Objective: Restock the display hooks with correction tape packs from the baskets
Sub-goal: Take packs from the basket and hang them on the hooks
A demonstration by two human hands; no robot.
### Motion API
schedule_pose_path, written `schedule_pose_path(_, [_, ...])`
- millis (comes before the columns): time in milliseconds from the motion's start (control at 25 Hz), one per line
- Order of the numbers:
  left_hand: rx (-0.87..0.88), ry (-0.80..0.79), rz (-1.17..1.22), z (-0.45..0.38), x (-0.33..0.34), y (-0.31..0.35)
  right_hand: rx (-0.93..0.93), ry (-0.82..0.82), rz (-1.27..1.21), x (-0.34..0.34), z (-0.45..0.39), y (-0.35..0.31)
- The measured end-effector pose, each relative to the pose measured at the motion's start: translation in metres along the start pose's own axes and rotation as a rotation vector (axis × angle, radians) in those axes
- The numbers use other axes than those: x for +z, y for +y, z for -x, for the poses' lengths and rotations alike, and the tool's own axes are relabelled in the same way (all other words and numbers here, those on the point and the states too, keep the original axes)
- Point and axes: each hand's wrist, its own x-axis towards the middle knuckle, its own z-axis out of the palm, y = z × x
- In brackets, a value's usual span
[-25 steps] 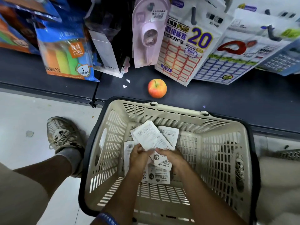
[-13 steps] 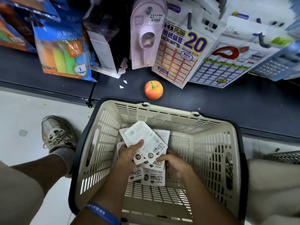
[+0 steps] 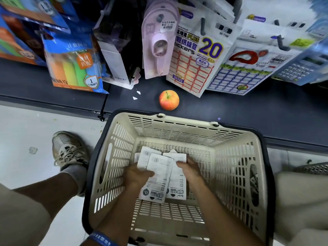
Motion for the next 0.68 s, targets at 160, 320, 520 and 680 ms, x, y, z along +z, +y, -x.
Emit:
schedule_pose_path(160, [0.131, 0.018, -0.061, 0.004, 0.01, -0.002, 0.02, 0.257, 0.011, 0.014, -0.006, 0.009])
schedule_pose_path(320, [0.076, -0.025, 0.182, 0.0, 0.007, 0.001, 0.125, 0.295, -0.195, 0.015, -0.011, 0.008])
schedule_pose_path(520, [0.025, -0.287, 0.044, 0.008, 0.013, -0.001, 0.096, 0.217, -0.019, 0.015, -0.005, 0.01])
schedule_pose_path(680, [0.034, -0.381, 0.1, 0.014, 0.009, 0.003, 0.119, -0.059, -0.024, 0.006, 0.001, 0.004])
